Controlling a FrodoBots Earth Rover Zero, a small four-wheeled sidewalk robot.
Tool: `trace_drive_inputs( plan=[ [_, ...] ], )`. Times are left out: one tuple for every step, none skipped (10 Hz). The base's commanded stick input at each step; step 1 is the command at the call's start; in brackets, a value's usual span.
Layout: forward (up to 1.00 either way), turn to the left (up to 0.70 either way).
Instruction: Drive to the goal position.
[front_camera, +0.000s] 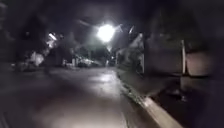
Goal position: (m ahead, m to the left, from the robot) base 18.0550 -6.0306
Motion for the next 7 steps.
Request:
trace_drive_inputs(
  plan=[
    [0.50,0.00],
    [0.50,0.00],
    [0.50,0.00],
    [0.50,0.00],
    [0.50,0.00],
    [0.50,0.00],
    [0.50,0.00]
  ],
)
